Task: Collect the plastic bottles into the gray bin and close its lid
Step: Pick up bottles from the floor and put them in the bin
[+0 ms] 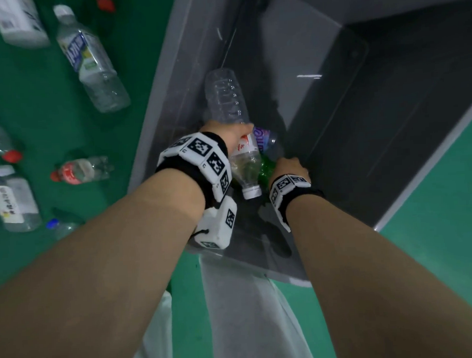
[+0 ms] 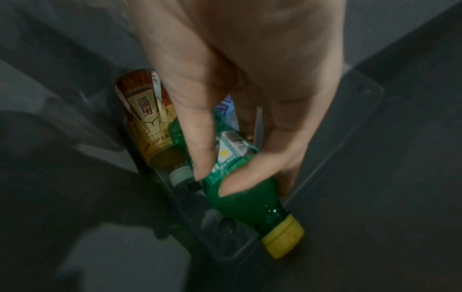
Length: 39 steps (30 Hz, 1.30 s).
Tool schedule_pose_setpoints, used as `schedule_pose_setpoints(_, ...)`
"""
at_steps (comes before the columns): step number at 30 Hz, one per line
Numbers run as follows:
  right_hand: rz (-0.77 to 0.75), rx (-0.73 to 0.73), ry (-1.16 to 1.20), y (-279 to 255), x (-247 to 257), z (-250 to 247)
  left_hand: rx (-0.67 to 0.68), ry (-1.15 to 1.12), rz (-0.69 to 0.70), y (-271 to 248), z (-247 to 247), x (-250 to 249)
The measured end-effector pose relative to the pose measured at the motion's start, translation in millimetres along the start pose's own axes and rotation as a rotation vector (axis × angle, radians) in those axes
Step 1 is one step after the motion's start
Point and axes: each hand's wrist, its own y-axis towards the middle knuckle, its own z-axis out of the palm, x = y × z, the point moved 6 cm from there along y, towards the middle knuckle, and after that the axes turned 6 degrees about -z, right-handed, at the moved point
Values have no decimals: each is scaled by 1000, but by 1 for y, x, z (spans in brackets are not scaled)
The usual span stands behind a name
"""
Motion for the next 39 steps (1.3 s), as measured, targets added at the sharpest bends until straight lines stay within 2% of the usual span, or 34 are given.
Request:
schedule_pose_setpoints(5,-14,30,106,18,3,4,8,19,35,14,21,-21)
schedule_pose_setpoints(12,-99,107,100,34,-7,11,-216,502,148,34,26,-34)
schedule_pose_setpoints(15,-121,96,78,32,-10,12,-300,559,175,35,24,-32)
schedule_pose_setpoints(18,-97,69,111,30,-15,7,-236,521,128,36,26,-24)
schedule_pose_setpoints(21,-79,45,151,24,-16,1,-176,528,140,31,24,-17)
schedule_pose_setpoints(24,-67,-24,212,8,-11,-9,-199,541,155,17,13,-14)
schedule_pose_setpoints(28,-95,-93,280,-26,11,-23,-186,534,102,-8,-11,-4)
schedule_pose_setpoints(33,-140,-174,399,-82,43,-39,-117,529,163,-53,-32,9)
schedule_pose_setpoints(36,-175,-205,370,-118,68,-46,-68,475,236,-89,-50,20)
schedule_pose_setpoints(39,-242,-254,341,-157,107,-49,-79,366,316,-121,-90,42)
